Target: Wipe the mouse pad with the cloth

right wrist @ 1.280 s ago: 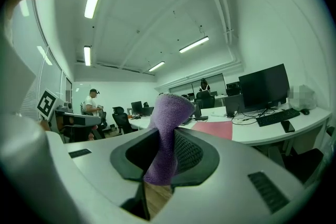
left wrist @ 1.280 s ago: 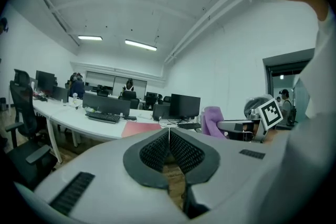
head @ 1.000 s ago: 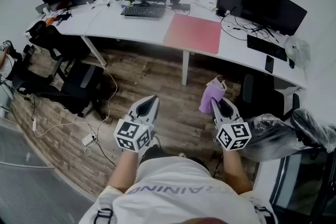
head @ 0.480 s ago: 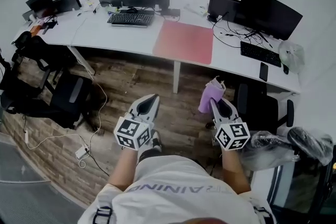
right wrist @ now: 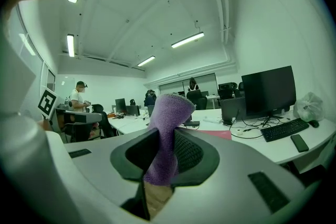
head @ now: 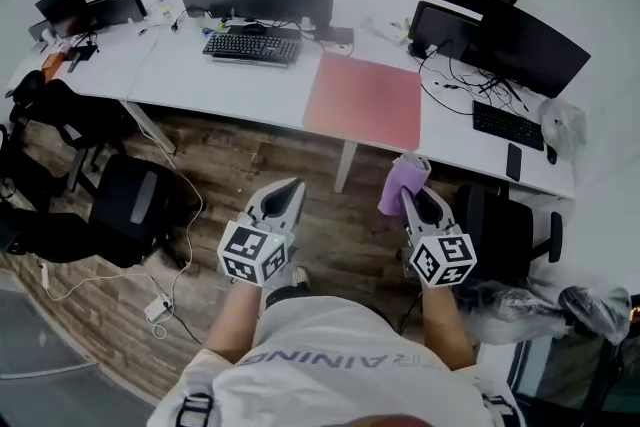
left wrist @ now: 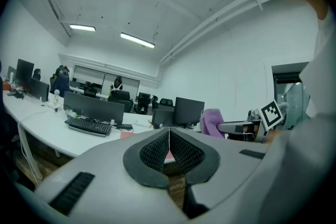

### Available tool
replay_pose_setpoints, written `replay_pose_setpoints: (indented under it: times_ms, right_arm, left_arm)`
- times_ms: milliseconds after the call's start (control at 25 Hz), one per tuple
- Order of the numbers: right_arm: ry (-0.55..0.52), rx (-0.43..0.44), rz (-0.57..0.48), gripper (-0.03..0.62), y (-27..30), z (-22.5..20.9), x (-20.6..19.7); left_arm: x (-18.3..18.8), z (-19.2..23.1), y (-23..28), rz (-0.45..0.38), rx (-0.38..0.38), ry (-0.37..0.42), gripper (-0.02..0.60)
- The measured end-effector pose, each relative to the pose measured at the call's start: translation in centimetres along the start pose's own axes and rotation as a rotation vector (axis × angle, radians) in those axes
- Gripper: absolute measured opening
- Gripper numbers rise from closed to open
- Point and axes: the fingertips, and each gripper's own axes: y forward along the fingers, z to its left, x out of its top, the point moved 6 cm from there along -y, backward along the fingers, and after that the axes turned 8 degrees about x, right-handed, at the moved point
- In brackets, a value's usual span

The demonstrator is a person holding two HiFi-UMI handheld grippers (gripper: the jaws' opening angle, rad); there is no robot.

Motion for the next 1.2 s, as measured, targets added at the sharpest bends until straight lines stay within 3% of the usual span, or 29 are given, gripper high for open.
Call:
replay_pose_setpoints:
  times_ms: [320, 680, 1200]
  right_arm:
    - [0.007, 0.003, 0.042, 0.101, 8.5, 2.0, -0.8]
    - [0.015, 0.017, 0.080, 0.101, 13.5, 1.8, -0.8]
    - [0.021, 0.084, 0.077, 0.101, 22.1, -6.6, 1.1]
  left_arm:
    - [-0.7, 8.6, 2.4, 0.017, 0.003, -0.025, 0.032]
    - [-0.8, 12.3, 4.8, 0.032, -0.008, -0.050, 0.032]
    - [0.9, 14.6, 14.2, 0.032, 0.063, -0.037, 0.032]
